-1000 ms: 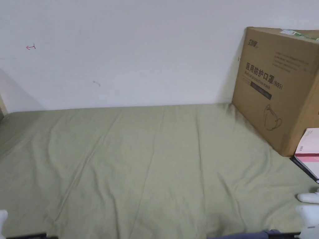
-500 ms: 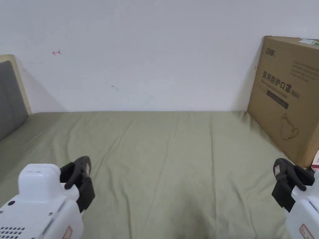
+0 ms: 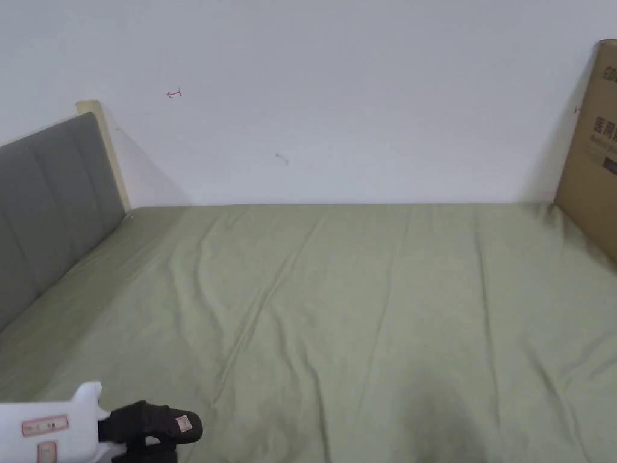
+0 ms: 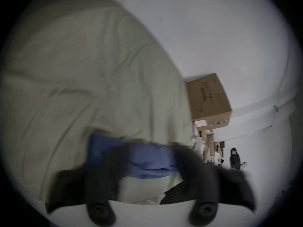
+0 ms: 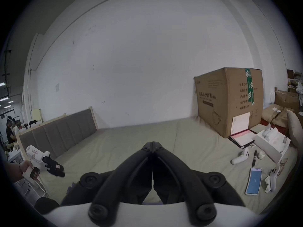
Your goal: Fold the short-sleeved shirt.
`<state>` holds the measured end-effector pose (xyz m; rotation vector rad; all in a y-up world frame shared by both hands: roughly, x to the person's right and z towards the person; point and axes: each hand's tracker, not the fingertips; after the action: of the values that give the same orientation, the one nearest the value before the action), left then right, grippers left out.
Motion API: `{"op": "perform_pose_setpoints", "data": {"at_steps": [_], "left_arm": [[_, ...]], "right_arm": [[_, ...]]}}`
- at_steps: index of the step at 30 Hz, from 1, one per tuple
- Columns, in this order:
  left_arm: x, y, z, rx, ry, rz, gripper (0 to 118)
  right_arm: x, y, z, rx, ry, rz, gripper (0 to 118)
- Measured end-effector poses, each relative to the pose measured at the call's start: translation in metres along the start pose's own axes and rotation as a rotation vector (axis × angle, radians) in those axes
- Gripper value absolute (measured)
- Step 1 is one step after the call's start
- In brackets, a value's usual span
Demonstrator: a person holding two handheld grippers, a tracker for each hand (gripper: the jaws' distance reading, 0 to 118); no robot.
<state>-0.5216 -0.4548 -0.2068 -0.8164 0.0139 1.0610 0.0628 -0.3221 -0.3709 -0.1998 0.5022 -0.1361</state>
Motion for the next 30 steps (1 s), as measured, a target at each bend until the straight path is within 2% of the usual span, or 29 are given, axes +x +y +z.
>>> {"op": "perform_pose_setpoints", "data": {"at_steps": [1, 2, 6, 8, 10, 12, 14, 15, 16, 17, 18, 19, 21, 23, 25, 26, 28, 30], "left_arm": [[-0.015, -0.002, -0.005, -0.025, 0.005, 0.032, 112], [-0.031, -0.001, -0.008, -0.029, -0.008, 0.056, 115], [-0.074, -0.003, -0.031, -0.026, -0.104, 0.174, 115], [-0.071, -0.022, -0.055, -0.075, -0.170, 0.204, 115], [-0.093, -0.022, -0.080, -0.097, -0.310, 0.233, 116], [-0.088, -0.022, -0.094, -0.119, -0.437, 0.224, 116], [-0.075, -0.031, -0.103, -0.195, -0.480, 0.253, 115], [-0.072, -0.033, -0.106, -0.168, -0.440, 0.239, 105], [-0.071, -0.033, -0.110, -0.150, -0.345, 0.217, 75], [-0.072, -0.033, -0.119, -0.176, -0.161, 0.190, 8], [-0.088, -0.037, -0.133, -0.198, -0.075, 0.201, 9], [-0.084, -0.036, -0.124, -0.118, -0.265, 0.245, 9], [-0.071, -0.032, -0.120, -0.138, -0.144, 0.145, 9], [-0.066, -0.025, -0.107, -0.083, -0.074, 0.069, 9], [-0.042, -0.021, -0.081, 0.017, 0.095, -0.096, 9], [-0.015, -0.029, -0.063, 0.054, 0.230, -0.202, 9], [0.017, -0.034, -0.043, 0.168, 0.593, -0.499, 9], [0.037, -0.043, -0.028, 0.285, 0.747, -0.595, 9]], "right_arm": [[-0.001, -0.002, -0.001, -0.003, -0.011, 0.005, 0], [-0.001, -0.003, -0.002, -0.001, -0.015, 0.003, 0], [-0.009, 0.000, -0.008, -0.019, -0.045, 0.006, 0], [-0.013, 0.004, -0.012, -0.041, -0.045, 0.007, 0], [-0.017, 0.006, -0.016, -0.059, -0.045, 0.021, 0], [-0.023, 0.010, -0.019, -0.068, -0.038, 0.040, 0], [-0.028, 0.012, -0.022, -0.077, -0.028, 0.052, 0], [-0.031, 0.014, -0.023, -0.082, -0.019, 0.054, 0], [-0.033, 0.014, -0.025, -0.088, -0.011, 0.055, 0], [-0.035, 0.014, -0.027, -0.093, -0.008, 0.056, 0], [-0.038, 0.014, -0.028, -0.099, -0.004, 0.057, 0], [-0.038, 0.013, -0.030, -0.107, 0.001, 0.055, 0], [-0.039, 0.012, -0.031, -0.120, 0.013, 0.049, 0], [-0.036, 0.010, -0.032, -0.133, 0.024, 0.043, 0], [-0.035, 0.009, -0.032, -0.149, 0.029, 0.035, 0], [-0.035, 0.009, -0.030, -0.157, 0.031, 0.029, 0], [-0.029, 0.007, -0.026, -0.169, 0.044, 0.014, 0], [-0.028, 0.005, -0.022, -0.175, 0.052, 0.016, 0]]}}
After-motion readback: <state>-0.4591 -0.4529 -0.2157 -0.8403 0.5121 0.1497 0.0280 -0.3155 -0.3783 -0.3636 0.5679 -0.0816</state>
